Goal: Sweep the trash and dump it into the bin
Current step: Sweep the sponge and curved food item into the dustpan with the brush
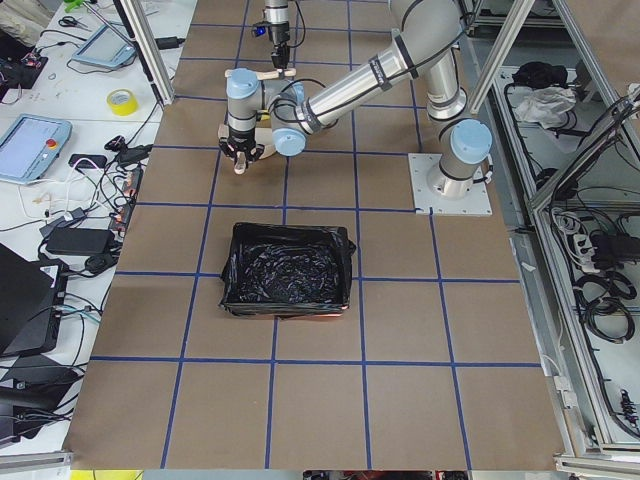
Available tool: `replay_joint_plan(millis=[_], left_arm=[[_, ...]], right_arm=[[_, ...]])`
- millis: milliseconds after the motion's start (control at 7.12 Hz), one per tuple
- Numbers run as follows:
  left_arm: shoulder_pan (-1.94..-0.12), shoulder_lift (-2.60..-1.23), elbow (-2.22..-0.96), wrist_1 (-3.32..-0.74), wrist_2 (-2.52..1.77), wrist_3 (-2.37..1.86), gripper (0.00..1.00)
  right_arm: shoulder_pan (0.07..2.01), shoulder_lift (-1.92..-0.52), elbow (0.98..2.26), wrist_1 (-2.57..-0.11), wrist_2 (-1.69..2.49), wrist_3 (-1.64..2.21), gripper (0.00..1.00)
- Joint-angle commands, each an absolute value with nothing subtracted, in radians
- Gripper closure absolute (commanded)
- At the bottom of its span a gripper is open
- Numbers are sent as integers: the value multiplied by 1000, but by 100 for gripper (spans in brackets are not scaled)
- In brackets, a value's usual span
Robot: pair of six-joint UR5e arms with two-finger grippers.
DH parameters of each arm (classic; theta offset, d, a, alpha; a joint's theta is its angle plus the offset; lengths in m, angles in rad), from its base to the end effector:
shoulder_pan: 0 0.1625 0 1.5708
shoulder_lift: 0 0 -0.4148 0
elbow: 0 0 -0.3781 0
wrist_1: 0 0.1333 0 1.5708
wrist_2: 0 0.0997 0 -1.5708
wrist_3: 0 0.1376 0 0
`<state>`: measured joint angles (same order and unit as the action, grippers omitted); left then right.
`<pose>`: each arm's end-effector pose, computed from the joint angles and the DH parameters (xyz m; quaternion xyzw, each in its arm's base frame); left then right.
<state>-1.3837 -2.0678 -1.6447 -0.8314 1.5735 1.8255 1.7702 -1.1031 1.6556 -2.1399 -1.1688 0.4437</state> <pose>-0.0121 -0.6509 0.2039 0.7279 0.6805 -0.0439 0.0718 0.3044 -0.5615 0.2094 0.1177 0.9727 0.0554 0.1920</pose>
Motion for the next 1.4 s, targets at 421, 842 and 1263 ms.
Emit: replay_joint_plan(millis=[421,842,1263], left_arm=[[-1384,-2065,-1644,-831,1574,1827,100],[-1384,-2065,-1644,-831,1575,1827,100],[-1384,-2059,-1644,-831,1575,1827,100]], right_arm=[[1888,-1052,1638,-2241,-1125,612,100],[1968,-1033,1618,-2294,-1065,722,100],[2028,-985,1559,-2336,-1065,814,100]])
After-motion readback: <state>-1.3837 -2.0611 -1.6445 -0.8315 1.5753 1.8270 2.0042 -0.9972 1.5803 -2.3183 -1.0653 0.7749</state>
